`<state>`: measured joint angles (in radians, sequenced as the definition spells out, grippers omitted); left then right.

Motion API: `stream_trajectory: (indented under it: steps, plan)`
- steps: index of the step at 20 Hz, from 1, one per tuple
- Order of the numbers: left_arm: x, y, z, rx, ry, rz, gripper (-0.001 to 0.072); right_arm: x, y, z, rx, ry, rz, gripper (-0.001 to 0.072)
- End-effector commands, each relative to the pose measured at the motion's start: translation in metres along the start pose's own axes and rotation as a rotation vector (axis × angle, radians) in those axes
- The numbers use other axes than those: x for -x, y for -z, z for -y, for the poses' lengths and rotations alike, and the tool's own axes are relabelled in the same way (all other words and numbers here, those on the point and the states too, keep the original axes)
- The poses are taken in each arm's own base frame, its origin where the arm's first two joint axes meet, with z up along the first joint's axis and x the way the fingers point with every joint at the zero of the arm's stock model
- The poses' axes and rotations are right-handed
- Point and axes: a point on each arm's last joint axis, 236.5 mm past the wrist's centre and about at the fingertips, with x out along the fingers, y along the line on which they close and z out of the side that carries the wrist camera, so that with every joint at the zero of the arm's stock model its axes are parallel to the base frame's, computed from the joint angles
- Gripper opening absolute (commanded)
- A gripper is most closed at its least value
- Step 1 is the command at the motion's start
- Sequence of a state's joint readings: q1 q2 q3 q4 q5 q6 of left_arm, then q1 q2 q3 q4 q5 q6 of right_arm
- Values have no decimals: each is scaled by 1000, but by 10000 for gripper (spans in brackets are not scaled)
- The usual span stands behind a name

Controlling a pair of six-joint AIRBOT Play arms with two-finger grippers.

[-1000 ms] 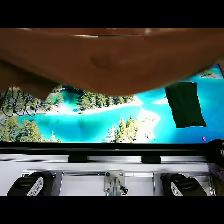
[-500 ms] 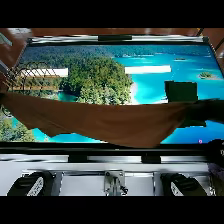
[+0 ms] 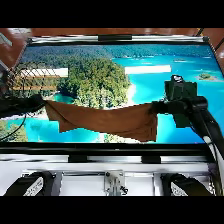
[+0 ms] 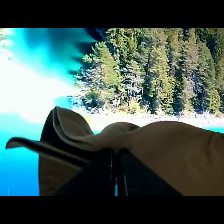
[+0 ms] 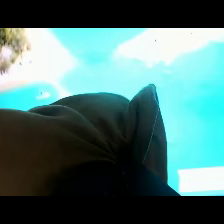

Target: Fold the shirts.

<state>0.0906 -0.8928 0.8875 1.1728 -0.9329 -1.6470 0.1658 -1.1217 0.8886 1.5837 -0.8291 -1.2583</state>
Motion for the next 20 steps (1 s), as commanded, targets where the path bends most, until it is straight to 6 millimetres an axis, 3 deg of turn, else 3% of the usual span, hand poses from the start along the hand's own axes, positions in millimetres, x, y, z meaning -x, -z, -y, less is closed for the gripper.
stream_trajectory:
  steps: [1, 2, 3, 4, 5, 8, 10, 11, 13, 15, 17, 20]
  plan:
    - [-55, 12, -8, 139, 32, -84, 76, -39, -29, -8, -175, -51, 116, 105]
    - [-62, 16, -10, 153, 30, -110, 208, -38, -31, -5, -174, -46, 121, 361]
    - [-66, 18, -12, 159, 25, -131, 449, -34, -32, 0, -168, -35, 111, 528]
    - [-65, 17, -16, 160, 19, -139, 680, -26, -32, 7, -137, -12, 81, 527]
    - [-60, 16, -21, 154, 9, -150, 720, -15, -31, 15, -79, 11, 50, 528]
    - [-28, 26, -68, 114, -122, -277, 716, 19, -19, 49, 45, 73, -47, 525]
    - [-7, 48, -106, 132, -230, -381, 713, 34, 7, 79, 16, 105, -163, 525]
    - [-1, 62, -115, 150, -244, -432, 707, 39, 22, 87, 2, 90, -231, 524]
    - [-5, 96, -119, 156, -222, -529, 707, 46, 49, 88, -37, 18, -342, 524]
    - [-21, 123, -112, 202, -163, -555, 707, 46, 60, 80, -93, -51, -381, 524]
    - [-41, 128, -100, 269, -87, -505, 707, 45, 64, 66, -126, -113, -392, 524]
    - [-59, 120, -96, 295, -67, -433, 705, 44, 61, 52, -133, -159, -381, 524]
